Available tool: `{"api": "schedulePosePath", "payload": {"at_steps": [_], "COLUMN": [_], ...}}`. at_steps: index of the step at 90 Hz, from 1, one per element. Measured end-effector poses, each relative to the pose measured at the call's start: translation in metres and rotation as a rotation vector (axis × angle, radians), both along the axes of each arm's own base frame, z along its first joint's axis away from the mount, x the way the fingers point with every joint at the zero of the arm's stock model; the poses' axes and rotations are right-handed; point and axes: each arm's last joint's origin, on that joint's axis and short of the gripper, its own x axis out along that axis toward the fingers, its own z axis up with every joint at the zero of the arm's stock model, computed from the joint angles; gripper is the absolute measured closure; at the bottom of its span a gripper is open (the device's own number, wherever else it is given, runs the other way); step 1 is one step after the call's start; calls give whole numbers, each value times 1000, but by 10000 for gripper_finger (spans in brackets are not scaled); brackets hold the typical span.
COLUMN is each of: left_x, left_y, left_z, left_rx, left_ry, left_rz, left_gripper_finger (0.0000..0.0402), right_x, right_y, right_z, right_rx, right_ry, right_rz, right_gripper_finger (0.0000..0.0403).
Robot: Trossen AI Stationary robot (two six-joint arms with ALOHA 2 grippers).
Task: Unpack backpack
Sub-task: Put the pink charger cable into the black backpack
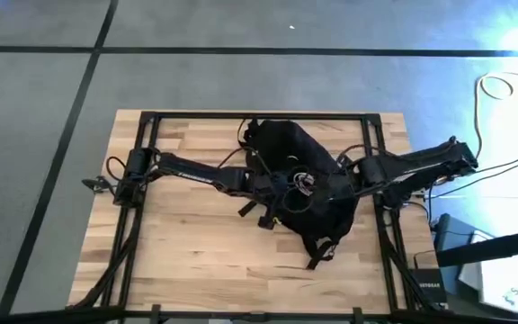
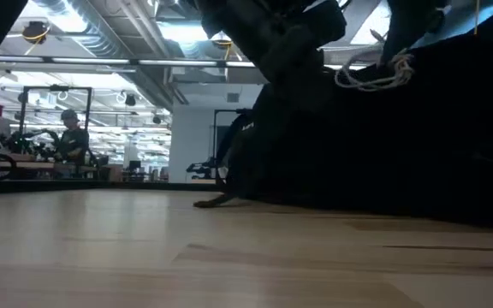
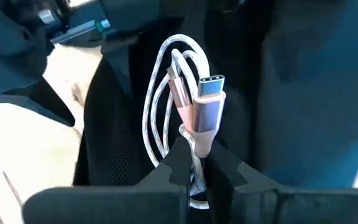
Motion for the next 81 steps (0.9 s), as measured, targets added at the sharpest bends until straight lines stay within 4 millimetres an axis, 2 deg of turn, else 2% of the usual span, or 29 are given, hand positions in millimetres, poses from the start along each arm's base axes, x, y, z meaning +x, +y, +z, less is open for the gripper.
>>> {"api": "schedulePosePath", "payload": {"at_steps": [17,30,56,81], "left_x": [0,-1,-2,-2], "left_y": [0,0,0,0], "left_z": [1,3,4,6], "left_rx": [10,8,8,30], "left_ry": [-8,-9,-4,1], "left_rz": [-11,-9,-7,32], "left_gripper_finger": [86,86,86,86], "right_x": [24,37,34,40], "right_y": [3,-3,-14,-7], "right_z": [-25,-44,-44,-49], "right_rx": [11,-79,-207,-36], "right_ry": [97,190,201,219], "right_rz": [0,-28,-142,-51], "right_gripper_finger": [398,398,398,398]}}
